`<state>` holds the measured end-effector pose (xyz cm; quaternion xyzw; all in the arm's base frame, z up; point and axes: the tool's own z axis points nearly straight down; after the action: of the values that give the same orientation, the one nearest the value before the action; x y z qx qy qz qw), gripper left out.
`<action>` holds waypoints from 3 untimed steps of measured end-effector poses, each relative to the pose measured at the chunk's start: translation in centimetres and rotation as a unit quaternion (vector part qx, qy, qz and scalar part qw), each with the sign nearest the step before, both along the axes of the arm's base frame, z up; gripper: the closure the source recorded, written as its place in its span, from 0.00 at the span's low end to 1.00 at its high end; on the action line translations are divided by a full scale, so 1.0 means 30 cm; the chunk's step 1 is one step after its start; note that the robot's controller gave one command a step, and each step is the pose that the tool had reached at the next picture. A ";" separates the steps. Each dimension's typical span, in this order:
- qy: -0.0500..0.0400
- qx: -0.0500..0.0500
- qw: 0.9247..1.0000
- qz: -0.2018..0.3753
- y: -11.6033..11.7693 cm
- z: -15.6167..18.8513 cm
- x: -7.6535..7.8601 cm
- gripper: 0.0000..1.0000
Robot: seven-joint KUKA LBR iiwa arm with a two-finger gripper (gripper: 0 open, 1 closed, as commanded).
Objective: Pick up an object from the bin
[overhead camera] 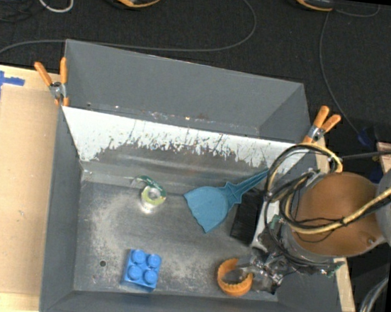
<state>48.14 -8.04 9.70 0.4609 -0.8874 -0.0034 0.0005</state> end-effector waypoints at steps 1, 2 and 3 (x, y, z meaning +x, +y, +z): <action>0.006 0.002 1.000 -0.001 0.004 0.064 -0.011 1.00; 0.002 0.001 1.000 -0.002 0.004 0.172 -0.003 1.00; 0.002 0.001 1.000 -0.003 0.004 0.222 -0.002 1.00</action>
Offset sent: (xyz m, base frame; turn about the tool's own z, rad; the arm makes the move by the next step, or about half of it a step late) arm -0.0020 0.0009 0.0643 0.0017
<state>48.08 -7.91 16.35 0.4585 -0.8887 -0.0054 0.0021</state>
